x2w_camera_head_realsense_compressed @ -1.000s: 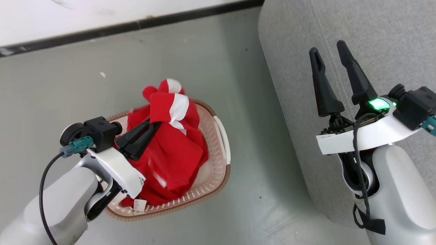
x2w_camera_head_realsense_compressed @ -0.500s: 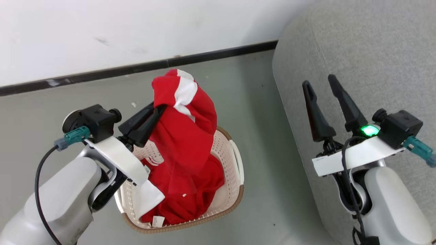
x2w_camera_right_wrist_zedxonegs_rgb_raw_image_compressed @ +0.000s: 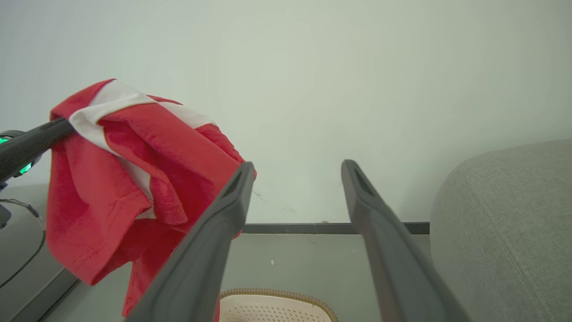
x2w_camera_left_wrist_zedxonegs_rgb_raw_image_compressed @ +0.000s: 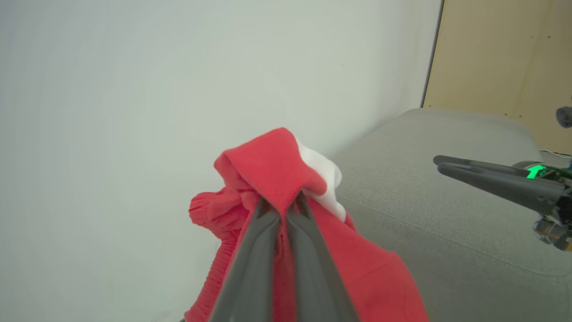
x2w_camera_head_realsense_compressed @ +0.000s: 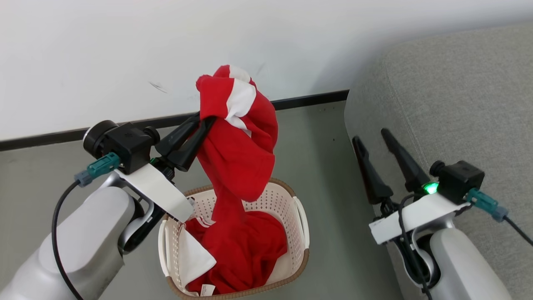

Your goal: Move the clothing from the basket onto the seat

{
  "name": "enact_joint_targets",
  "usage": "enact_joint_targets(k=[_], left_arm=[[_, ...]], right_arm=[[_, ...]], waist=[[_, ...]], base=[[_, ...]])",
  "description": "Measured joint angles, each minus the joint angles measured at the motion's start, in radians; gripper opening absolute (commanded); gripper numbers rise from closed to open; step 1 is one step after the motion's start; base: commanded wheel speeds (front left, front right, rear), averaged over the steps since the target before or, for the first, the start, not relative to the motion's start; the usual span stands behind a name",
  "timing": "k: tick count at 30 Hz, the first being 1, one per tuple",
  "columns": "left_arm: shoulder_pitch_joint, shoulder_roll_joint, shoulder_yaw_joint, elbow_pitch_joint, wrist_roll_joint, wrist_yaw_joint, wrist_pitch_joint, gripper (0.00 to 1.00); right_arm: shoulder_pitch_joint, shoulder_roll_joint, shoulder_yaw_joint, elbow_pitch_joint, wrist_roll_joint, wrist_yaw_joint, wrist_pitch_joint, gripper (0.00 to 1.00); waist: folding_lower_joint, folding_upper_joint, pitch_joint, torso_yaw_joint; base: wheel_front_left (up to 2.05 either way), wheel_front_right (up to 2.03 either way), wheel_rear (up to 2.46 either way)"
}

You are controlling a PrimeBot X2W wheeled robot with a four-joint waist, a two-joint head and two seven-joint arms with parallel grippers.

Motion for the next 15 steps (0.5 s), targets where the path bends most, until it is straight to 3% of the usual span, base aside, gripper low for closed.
enact_joint_targets(k=[15], left_arm=[[0.049, -0.055, -0.026, 0.004, 0.018, 0.005, 0.0, 0.0]], right_arm=[[0.046, -0.003, 0.082, 0.05, -0.014, 0.0, 0.0, 1.0]], waist=[[0.0, 0.0, -0.087, 0.032]], base=[[0.0, 0.0, 0.0]])
